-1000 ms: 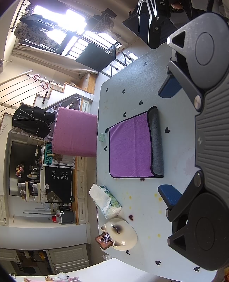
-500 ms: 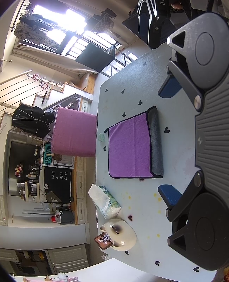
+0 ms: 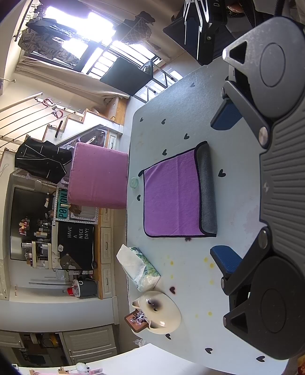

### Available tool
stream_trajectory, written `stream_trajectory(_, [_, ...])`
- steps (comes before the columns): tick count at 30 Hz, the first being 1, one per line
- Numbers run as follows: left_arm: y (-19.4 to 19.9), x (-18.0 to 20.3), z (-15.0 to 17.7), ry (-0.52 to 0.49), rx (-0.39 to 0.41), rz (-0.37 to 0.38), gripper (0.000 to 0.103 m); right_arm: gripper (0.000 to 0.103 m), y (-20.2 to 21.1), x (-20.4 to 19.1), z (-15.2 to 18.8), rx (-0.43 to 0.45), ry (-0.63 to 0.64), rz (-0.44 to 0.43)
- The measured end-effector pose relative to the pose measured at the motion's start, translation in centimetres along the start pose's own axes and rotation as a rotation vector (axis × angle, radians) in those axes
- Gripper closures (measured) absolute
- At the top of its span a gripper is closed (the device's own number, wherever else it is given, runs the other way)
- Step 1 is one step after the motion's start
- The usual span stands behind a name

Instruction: Fold towel

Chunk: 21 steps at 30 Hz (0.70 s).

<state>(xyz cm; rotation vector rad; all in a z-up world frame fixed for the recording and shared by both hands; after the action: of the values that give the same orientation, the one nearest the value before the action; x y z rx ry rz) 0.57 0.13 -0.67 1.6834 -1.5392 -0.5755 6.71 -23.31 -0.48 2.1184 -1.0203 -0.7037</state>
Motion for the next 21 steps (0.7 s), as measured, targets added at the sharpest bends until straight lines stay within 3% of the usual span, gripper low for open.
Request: stream_trajectory(21, [-1.7,-0.4,-0.1,0.01,-0.024,-0.019,0.0,0.001,-2.2,1.2,0.1,-0.013,-0.01,0.018])
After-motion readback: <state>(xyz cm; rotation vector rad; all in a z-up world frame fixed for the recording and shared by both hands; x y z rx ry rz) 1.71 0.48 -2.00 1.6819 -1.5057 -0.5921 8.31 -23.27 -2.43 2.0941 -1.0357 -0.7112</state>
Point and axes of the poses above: each gripper's, at about its wrist camera, not at the fingertips, and y roughly against the way its jaws point, x to its right, z to its underside, the point moved 1 cm from there along -y, roughly the way its jaws point, and after that the axes turned 6 degrees about -x, right-handed, at the moved point
